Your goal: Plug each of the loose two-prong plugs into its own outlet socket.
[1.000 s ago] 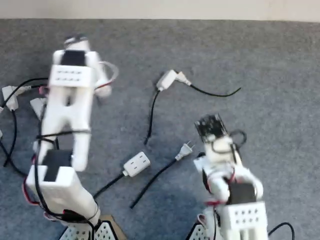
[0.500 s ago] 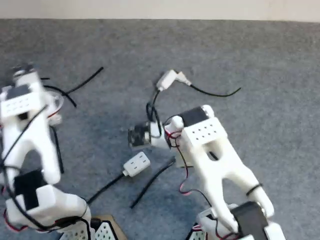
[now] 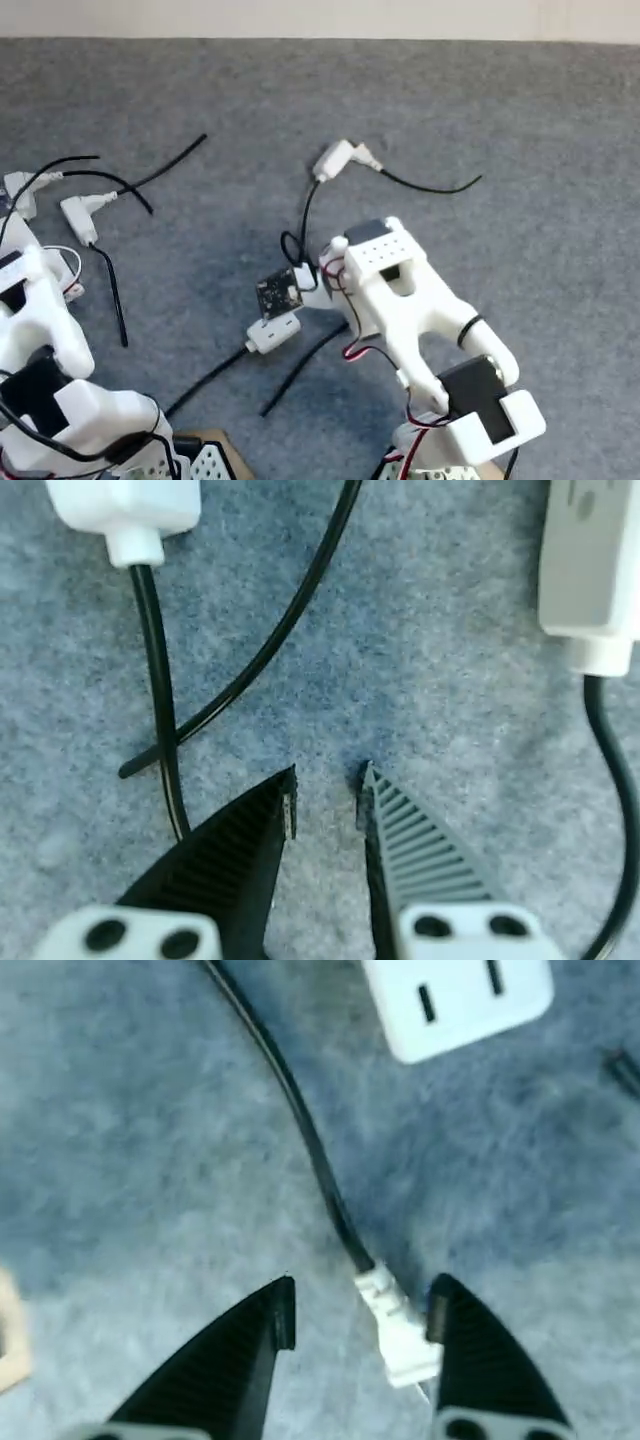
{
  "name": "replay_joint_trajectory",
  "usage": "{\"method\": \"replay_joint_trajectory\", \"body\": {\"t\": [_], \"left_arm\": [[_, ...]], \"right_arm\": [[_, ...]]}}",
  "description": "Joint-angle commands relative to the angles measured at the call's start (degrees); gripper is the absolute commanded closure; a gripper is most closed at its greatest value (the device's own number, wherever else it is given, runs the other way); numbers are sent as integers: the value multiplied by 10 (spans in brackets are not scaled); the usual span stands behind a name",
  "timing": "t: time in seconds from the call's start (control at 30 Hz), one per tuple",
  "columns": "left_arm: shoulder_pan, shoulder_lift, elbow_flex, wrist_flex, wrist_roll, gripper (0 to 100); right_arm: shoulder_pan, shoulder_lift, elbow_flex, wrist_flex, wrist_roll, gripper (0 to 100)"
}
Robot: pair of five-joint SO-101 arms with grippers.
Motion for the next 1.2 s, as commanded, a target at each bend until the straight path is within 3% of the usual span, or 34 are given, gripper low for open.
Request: {"method": "replay_joint_trajectory", "body": {"t": [0.0, 0.17, 0.43, 0.6, 0.73, 0.9, 1.1, 1.17], "left_arm": [[-7, -19, 2, -15, -15, 886], [-7, -19, 2, -15, -15, 886], [-6, -19, 2, -14, -15, 886], [-5, -22, 0, -14, -15, 885], [16, -24, 0, -14, -14, 885], [54, -25, -2, 5, -14, 886], [109, -58, -89, 161, 6, 887], [125, -104, -125, 210, 34, 885]], "right_arm": [[-4, -2, 29, -78, -38, 865], [-1, -1, 42, -91, -43, 987], [9, -7, 18, -80, -113, 992], [24, -19, -95, 86, -153, 992], [-17, -70, -200, 256, -177, 992], [-95, -166, -306, 329, -316, 992], [-106, -234, -393, 252, -662, 992], [-95, -246, -386, 211, -732, 992]]}}
